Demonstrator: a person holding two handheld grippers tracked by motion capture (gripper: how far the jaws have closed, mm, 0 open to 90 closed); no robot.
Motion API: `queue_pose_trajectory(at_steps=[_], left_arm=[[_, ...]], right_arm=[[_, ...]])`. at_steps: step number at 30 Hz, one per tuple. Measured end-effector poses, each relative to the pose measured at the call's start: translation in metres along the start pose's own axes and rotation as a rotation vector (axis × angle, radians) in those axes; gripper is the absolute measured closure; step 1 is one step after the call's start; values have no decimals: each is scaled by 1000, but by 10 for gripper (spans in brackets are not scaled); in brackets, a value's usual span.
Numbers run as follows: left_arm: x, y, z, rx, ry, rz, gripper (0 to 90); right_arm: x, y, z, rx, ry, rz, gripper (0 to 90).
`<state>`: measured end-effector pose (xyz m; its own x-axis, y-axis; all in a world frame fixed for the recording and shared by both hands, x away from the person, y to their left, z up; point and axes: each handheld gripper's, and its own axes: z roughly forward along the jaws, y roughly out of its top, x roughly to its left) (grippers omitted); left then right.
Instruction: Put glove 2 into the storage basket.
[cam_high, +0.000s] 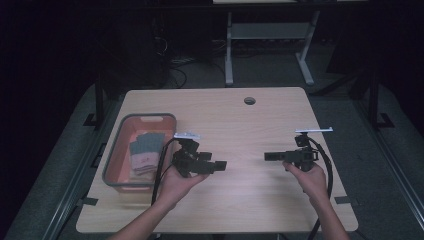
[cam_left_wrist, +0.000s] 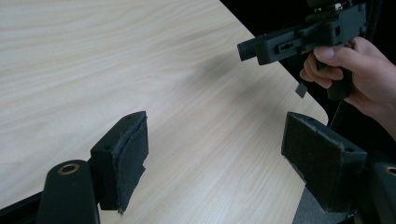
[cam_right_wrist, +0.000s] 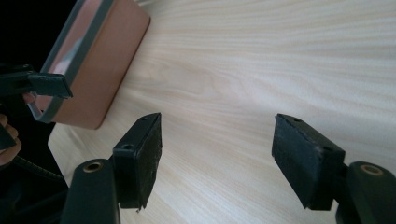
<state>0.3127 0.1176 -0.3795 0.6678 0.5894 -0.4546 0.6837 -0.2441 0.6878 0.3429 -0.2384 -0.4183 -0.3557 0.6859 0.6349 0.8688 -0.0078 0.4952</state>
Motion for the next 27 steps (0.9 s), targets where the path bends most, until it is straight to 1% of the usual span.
queue_pose_trajectory(at_steps=[5,7,8,9,10,11,15,16,17,20,22,25,27], left_arm=[[-2,-9,2,-7,4,7,232],[-2,-13,3,-7,0,6,232],[-2,-15,4,-10,-2,8,233],[-3,-17,5,-8,-6,13,233],[-3,-18,5,-3,-8,15,233],[-3,-20,6,0,-12,17,233],[-5,-25,9,1,-18,24,232],[-5,-26,9,-1,-22,22,232],[-5,-28,10,-6,-22,23,231],[-6,-32,11,-4,-33,22,231],[-6,-37,12,-9,-46,26,231],[-9,-46,13,-5,-45,42,231],[-9,-51,14,-11,-49,35,231]], right_arm=[[1,-8,0,-4,1,-18,322],[1,-10,0,-1,8,-16,317],[0,-11,0,-6,7,-25,310],[0,-12,0,-1,2,-19,305],[0,-14,0,-3,3,-25,305],[-1,-16,-1,-5,10,-21,304],[-2,-20,-2,-3,2,-24,302],[-3,-21,-3,-2,8,-24,301],[-3,-23,-3,-1,2,-24,301],[-6,-28,-4,-13,-7,-28,301],[-7,-31,-4,-21,-2,-28,301],[-8,-39,-5,-25,3,-28,301],[-7,-46,-6,-37,7,-30,300]])
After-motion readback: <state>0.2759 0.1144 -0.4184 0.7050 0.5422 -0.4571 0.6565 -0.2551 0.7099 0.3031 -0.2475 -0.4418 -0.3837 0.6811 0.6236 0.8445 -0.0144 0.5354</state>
